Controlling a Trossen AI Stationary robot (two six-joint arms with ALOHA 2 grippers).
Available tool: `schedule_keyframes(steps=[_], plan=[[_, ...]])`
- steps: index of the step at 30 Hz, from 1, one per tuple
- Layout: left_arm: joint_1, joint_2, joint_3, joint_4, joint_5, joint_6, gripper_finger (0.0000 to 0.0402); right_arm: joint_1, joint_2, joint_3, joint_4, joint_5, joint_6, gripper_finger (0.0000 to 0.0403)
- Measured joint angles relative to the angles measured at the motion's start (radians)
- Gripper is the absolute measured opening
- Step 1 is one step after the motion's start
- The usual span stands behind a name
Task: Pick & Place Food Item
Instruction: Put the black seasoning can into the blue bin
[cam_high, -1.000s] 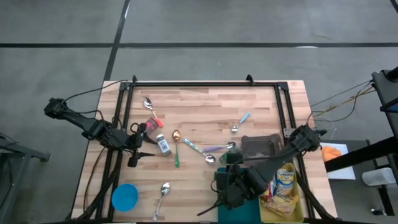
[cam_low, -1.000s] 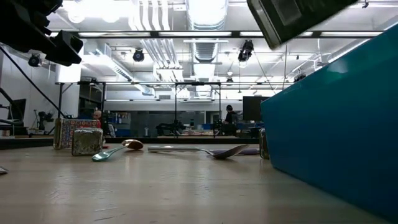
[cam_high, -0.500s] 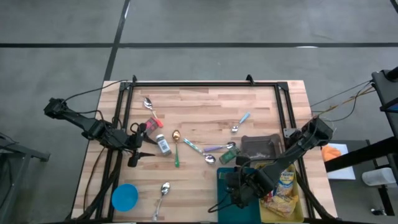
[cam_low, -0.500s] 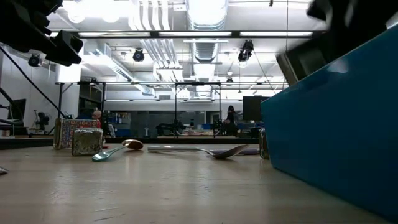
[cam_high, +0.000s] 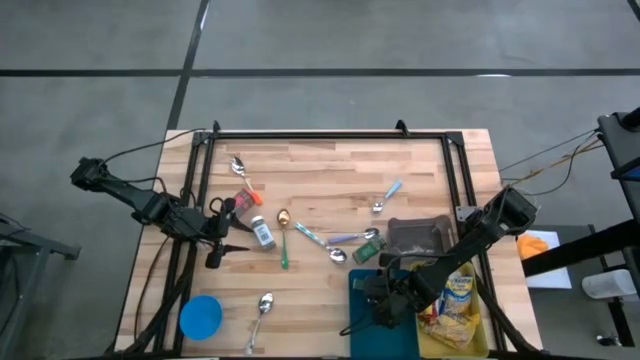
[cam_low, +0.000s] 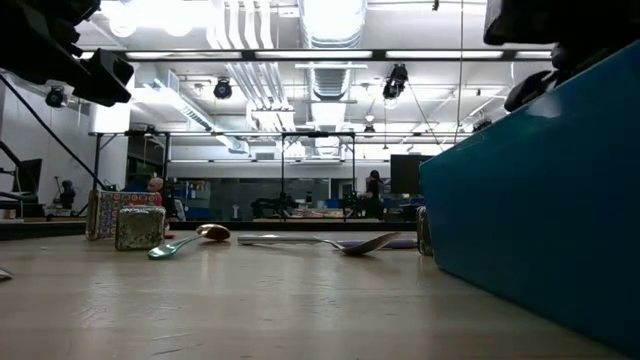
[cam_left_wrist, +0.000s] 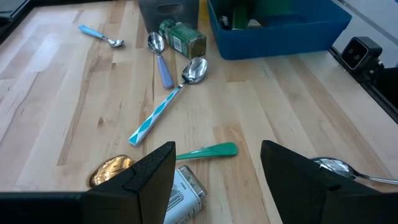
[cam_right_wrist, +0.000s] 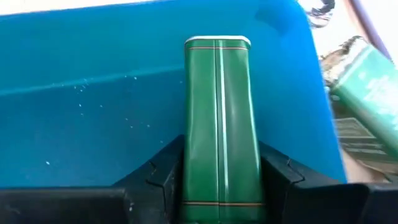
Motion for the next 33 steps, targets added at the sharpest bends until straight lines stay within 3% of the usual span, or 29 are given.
schedule_keyframes(steps=[6, 25, 28, 33], plan=[[0.000, 0.000, 0.000, 0.000, 0.000, 0.000, 0.0241, 0.000, 0.000, -0.041, 0.078, 0.000, 0.000, 0.0136], [0.000, 0.000, 0.000, 0.000, 0.000, 0.000, 0.0241, -0.003, 0.000, -0.006, 0.056, 0.008, -0.023, 0.0140], [0.000, 0.000, 0.000, 0.000, 0.000, 0.000, 0.0241, -0.005, 0.000, -0.007, 0.059, 0.011, -0.023, 0.0163], [0.000, 0.000, 0.000, 0.000, 0.000, 0.000, 0.0241, -0.007, 0.000, -0.022, 0.056, 0.012, -0.021, 0.0240]])
